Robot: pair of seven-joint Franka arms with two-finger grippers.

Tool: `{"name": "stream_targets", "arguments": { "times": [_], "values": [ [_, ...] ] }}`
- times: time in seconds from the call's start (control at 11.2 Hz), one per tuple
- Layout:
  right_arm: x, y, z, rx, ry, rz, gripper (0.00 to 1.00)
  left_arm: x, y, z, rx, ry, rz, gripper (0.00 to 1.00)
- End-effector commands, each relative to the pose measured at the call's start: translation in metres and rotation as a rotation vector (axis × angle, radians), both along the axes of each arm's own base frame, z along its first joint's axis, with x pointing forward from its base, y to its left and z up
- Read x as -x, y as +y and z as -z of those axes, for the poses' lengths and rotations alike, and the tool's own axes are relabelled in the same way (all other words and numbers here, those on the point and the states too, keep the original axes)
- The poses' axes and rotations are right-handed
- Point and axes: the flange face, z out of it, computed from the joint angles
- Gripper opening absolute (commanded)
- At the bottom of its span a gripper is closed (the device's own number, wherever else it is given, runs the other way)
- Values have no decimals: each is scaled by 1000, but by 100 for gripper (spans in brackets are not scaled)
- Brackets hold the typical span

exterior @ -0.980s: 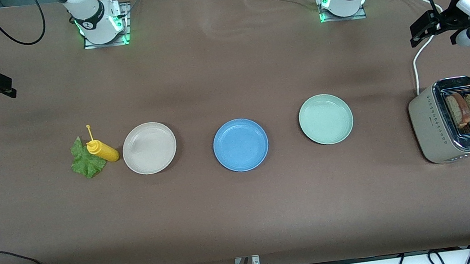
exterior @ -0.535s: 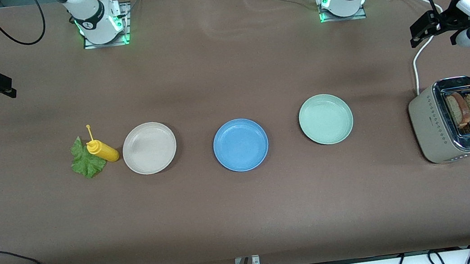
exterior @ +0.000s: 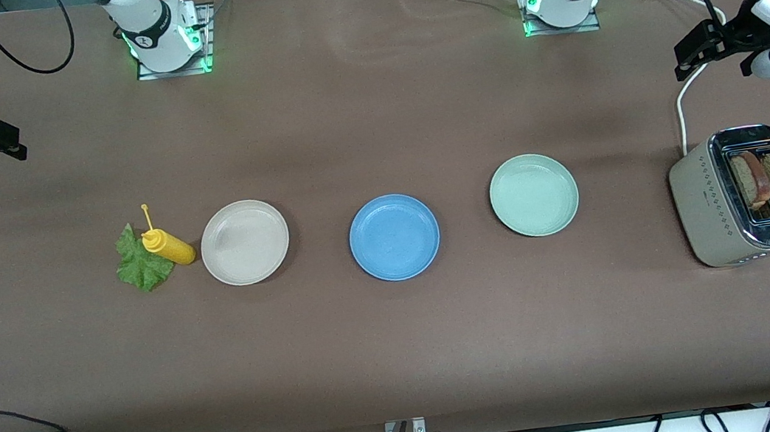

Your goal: Make sandwich in blue plate with both arms

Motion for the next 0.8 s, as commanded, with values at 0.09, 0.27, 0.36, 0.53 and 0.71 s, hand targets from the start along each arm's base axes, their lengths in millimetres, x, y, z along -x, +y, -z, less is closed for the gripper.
{"name": "stream_targets", "arguments": {
  "times": [0.09, 0.27, 0.36, 0.53, 0.71],
  "values": [
    [0, -1, -4, -10, 9, -1, 100, -2, 4, 0, 4, -25, 12, 100],
    [0, -1, -5, -10, 8, -1, 100, -4, 6, 0, -27, -43, 13, 100],
    [0, 0, -5, -10, 8, -3, 100, -5, 6, 0, -30, -45, 17, 100],
    [0, 0, -5, -10, 8, -3, 100, -6, 4, -1, -20, -60, 18, 100],
    [0, -1, -7, -12, 2, -3, 100, -6, 4, -2, -19, -61, 19, 100]
  ]
}}
